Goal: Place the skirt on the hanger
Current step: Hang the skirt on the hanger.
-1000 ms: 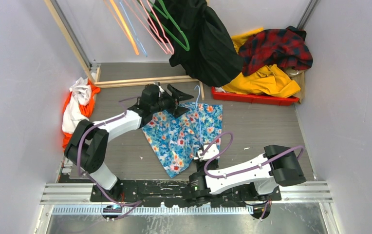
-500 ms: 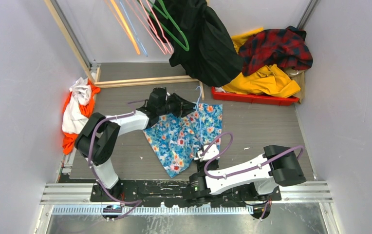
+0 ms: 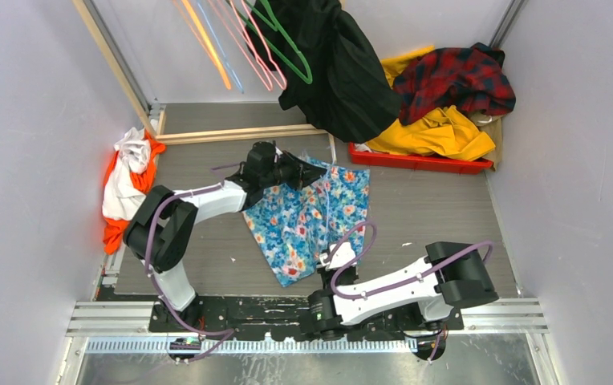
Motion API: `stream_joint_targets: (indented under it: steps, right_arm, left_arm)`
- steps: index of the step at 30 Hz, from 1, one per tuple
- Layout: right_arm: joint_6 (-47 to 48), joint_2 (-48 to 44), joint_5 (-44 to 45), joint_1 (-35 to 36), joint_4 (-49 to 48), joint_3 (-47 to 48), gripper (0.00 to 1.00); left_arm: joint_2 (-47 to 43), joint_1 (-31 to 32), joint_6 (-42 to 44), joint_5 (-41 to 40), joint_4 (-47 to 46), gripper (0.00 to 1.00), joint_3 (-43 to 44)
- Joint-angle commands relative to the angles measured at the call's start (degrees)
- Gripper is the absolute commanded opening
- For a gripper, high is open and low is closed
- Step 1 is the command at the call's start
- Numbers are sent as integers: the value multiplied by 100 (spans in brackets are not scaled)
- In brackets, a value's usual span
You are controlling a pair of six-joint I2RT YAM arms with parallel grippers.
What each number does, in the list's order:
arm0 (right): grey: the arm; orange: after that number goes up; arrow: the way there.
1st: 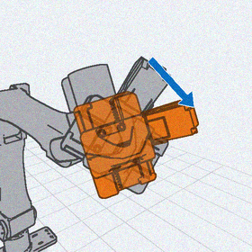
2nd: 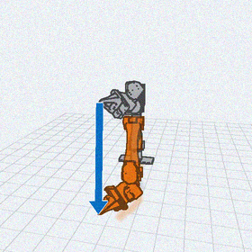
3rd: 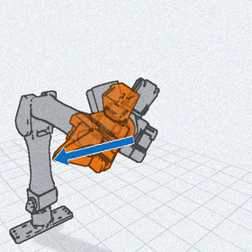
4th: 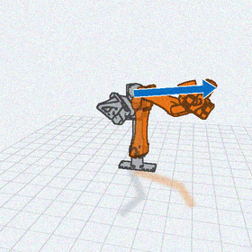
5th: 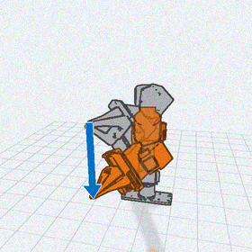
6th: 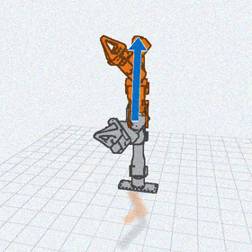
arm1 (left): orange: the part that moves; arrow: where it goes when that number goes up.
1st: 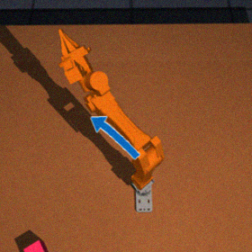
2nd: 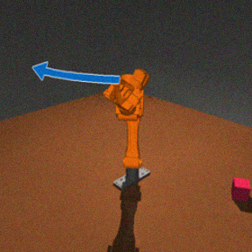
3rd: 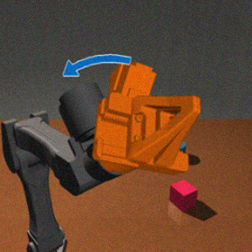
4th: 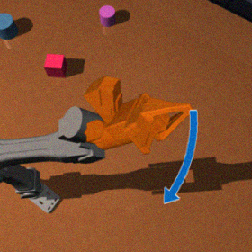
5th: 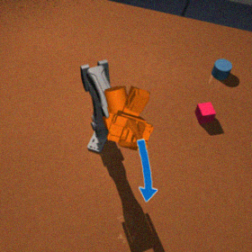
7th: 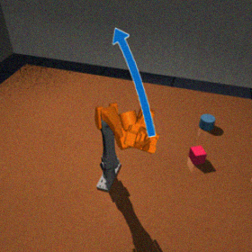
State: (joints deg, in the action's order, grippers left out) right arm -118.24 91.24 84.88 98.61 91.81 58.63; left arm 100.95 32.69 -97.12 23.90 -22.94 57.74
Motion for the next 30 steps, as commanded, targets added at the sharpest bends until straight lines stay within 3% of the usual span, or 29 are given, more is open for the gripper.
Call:
stream_joint_targets:
  steps: [1,6,14,17,20,25,30]
  right_arm:
    - [-1589,136,1922,262,680,390,25]
    - [-1102,340,1540,662,689,780,34]
    - [336,-487,1686,1436,680,1269,52]
    - [1277,-529,1863,1859,674,1714,65]
    - [2235,-76,1865,2051,693,2340,99]
    - [2919,330,2315,2480,650,2922,100]
    - [3831,774,2328,2449,606,3661,100]
  left_arm:
    - [-509,-21,314,-211,-460,0,-87]
    - [-868,-46,434,-280,-287,0,-211]
    - [-1263,-104,717,-294,51,0,-254]
    - [-1395,-104,805,-329,192,0,-254]
    - [-1450,-99,849,-328,235,0,-246]
    - [-1569,-135,945,-287,377,0,-258]
    - [-1627,-166,1065,-264,488,0,-225]
